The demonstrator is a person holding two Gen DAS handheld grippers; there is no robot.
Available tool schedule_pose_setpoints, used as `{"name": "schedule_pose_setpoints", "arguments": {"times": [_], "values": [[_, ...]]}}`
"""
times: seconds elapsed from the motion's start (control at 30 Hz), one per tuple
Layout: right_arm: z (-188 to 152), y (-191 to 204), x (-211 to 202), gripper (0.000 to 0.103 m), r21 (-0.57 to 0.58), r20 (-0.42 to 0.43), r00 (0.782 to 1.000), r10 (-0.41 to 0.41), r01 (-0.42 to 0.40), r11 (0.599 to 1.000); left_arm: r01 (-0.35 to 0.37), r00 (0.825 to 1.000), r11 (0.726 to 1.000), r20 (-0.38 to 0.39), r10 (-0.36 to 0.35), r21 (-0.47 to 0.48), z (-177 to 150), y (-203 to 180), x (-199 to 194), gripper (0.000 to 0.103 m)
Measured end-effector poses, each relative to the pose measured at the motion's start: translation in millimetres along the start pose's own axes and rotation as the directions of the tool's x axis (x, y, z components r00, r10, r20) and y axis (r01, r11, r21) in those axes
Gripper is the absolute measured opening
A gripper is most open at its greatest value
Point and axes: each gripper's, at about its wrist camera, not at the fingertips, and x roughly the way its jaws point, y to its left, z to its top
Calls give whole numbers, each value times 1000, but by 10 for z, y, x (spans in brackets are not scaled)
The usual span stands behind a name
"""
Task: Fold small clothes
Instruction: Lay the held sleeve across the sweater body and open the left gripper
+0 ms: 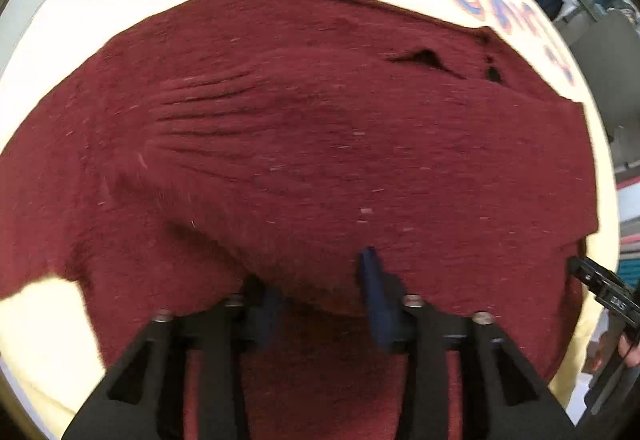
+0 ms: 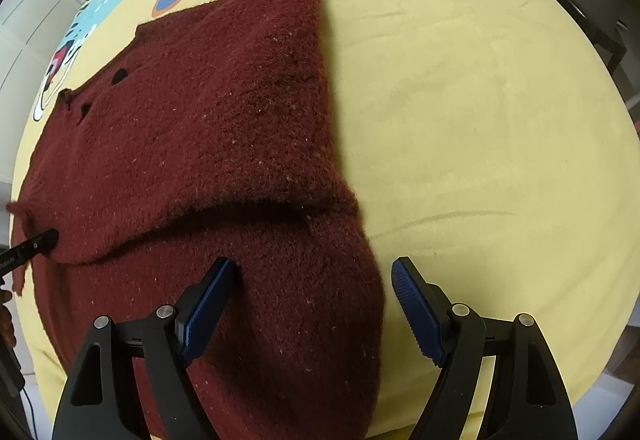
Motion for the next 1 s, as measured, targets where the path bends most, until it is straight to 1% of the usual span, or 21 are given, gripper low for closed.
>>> {"name": "schedule_pose_setpoints", "arguments": {"times": [0.03, 0.07, 0.1, 0.13, 0.17, 0.2, 0.23, 0.33, 0.4, 0.47, 0.5, 0.53, 0.63, 0.67, 0.7, 0.8, 0.87, 0.9, 0.93, 0.97, 1.0], "values": [[-10, 7, -7, 82, -3, 0, 1000, -2, 2, 1000, -25, 1000, 1000, -7, 25, -11, 6, 38, -3, 61], [-68, -29, -42, 82, -6, 0, 1000, -3, 3, 1000, -38, 999, 999, -8, 37, -19, 12, 76, -13, 67], [-101, -40, -57, 82, -10, -1, 1000, -4, 4, 1000, -36, 999, 999, -2, 36, -26, 19, 127, -37, 68], [-134, -55, -72, 82, -11, -2, 1000, -5, 5, 1000, -35, 999, 999, -1, 35, -31, 26, 166, -55, 75], [-151, -57, -80, 82, -10, -2, 1000, -4, 4, 1000, -37, 999, 999, -4, 37, -36, 38, 220, -81, 90], [-174, -46, -92, 82, -8, -1, 1000, -3, 3, 1000, -34, 999, 999, 1, 35, -38, 53, 273, -120, 98], [-190, -44, -96, 82, -3, 0, 1000, -1, 1, 1000, -31, 999, 999, 7, 32, -34, 71, 313, -149, 102], [-190, -53, -78, 82, 9, 0, 1000, 4, -4, 1000, -36, 998, 999, 44, 38, -39, 174, 448, -292, 102], [-212, -72, -74, 82, 9, -1, 1000, 3, -3, 1000, -11, 998, 998, 56, 14, -69, 274, 565, -367, 102], [-245, -94, -73, 83, 6, -4, 1000, 0, 0, 1000, 0, 999, 996, 47, 4, -91, 376, 662, -380, 102], [-163, -18, -28, 83, 6, -6, 1000, -2, 2, 1000, 1, 999, 995, 40, 3, -101, 429, 693, -364, 102], [-164, -25, -36, 83, 5, -8, 1000, -3, 3, 1000, 8, 999, 994, 34, -4, -108, 438, 686, -353, 102], [-162, -46, -58, 83, 7, -13, 1000, -4, 4, 1000, 72, 997, 988, 5, -72, -140, 494, 753, -253, 102], [-138, -29, -44, 83, 9, -15, 1000, -3, 4, 1000, 81, 997, 985, -2, -83, -151, 531, 763, -202, 102], [-44, 30, 19, 83, 12, -17, 1000, -3, 4, 1000, 88, 996, 983, -11, -91, -159, 545, 761, -149, 102], [-41, 8, 23, 83, 19, -20, 1000, -2, 2, 1000, 81, 995, 985, -38, -88, -152, 638, 636, 6, 98], [-36, 0, 35, 83, 19, -23, 1000, -4, 4, 1000, 43, 998, 993, -40, -47, -107, 613, 584, 64, 88], [-33, 0, 43, 83, 18, -24, 1000, -5, 5, 1000, 21, 999, 997, -37, -24, -75, 594, 541, 79, 85], [-24, 5, 66, 83, 18, -24, 1000, -6, 7, 1000, -1, 999, 999, -32, -1, -50, 568, 499, 100, 78], [-21, 10, 75, 83, 20, -25, 1000, -8, 8, 1000, -7, 1000, 999, -25, 6, -39, 544, 456, 114, 67], [-18, 12, 86, 83, 22, -26, 1000, -9, 10, 1000, 1, 1000, 999, -16, -1, -40, 527, 413, 119, 60]]}}
